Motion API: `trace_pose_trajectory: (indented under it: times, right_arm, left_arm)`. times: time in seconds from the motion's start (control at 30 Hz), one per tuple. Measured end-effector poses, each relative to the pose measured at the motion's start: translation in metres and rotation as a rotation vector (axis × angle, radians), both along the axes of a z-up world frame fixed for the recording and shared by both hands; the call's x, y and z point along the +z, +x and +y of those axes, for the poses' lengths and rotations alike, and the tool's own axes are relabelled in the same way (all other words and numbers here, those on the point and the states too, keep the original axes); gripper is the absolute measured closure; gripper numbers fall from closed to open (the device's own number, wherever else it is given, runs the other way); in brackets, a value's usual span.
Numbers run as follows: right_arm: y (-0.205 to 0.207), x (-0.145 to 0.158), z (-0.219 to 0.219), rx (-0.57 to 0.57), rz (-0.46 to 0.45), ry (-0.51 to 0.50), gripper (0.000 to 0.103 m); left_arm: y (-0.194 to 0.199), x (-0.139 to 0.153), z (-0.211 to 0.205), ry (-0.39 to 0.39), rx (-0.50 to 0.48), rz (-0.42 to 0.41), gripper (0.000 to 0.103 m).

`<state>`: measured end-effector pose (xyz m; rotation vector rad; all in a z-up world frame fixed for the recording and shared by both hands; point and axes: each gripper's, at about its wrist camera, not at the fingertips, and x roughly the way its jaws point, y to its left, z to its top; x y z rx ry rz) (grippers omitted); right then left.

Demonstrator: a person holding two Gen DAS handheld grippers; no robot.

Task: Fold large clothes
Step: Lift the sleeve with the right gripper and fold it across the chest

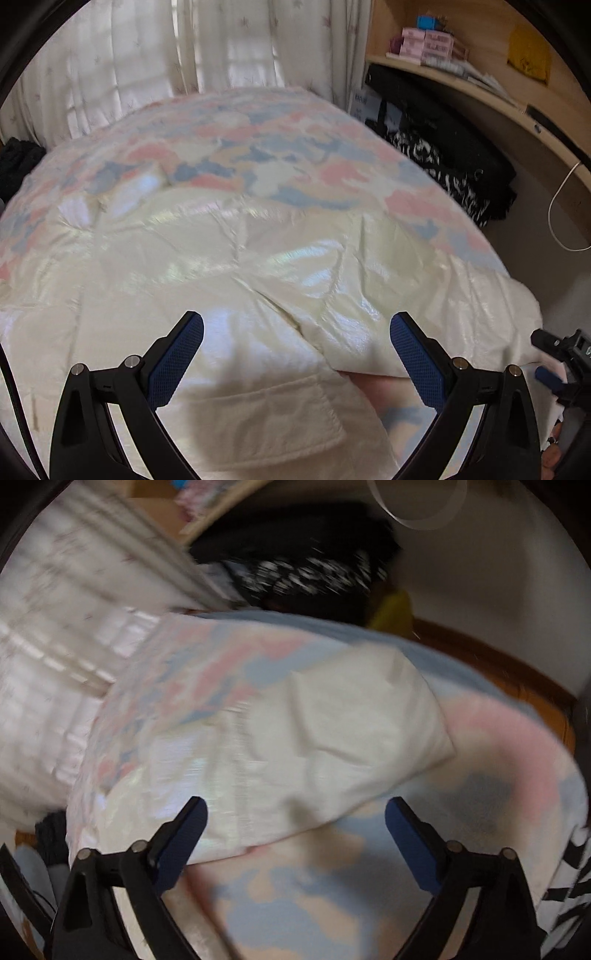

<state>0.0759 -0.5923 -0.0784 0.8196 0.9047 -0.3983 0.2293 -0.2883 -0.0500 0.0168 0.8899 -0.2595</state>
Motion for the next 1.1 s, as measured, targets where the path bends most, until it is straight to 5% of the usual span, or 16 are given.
trace_pose_trajectory:
  times: [0.17,0.3,0.43,0.53,0.7,0.9,1.1]
  right_arm:
    - [-0.001,-0.042,-0.023,-0.082,0.012,0.092,0.012]
    - [0.008,-0.046,-0.026,-0.105,0.000,0.079,0.014]
    - [0.020,-0.051,-0.034,-0.103,-0.018,0.126,0.087]
    - [0.018,-0.037,-0.035,-0.106,-0.064,0.139,0.094]
    - [0.013,0.061,0.006,-0.014,-0.230,-0.026,0.095]
    - [0.015,0.193,0.109,0.237,-0.462,-0.203,0.095]
    - [0.041,0.241,0.224,0.469,-0.506,-0.298,0.095]
  left_arm:
    - [0.010,-0.023,-0.016,-0.004,-0.017,0.040,0.003]
    - [0.011,-0.028,-0.024,-0.001,-0.045,0.053,0.019]
    - [0.006,-0.022,-0.017,0.001,-0.024,0.049,0.028]
    - [-0.001,-0.007,-0.001,-0.031,-0.037,0.036,0.029]
    - [-0.023,0.027,0.039,-0.047,-0.031,-0.027,0.029]
    - [-0.061,0.066,0.110,-0.037,0.023,-0.114,0.029]
    - [-0.085,0.084,0.199,-0.035,0.168,-0.166,0.025]
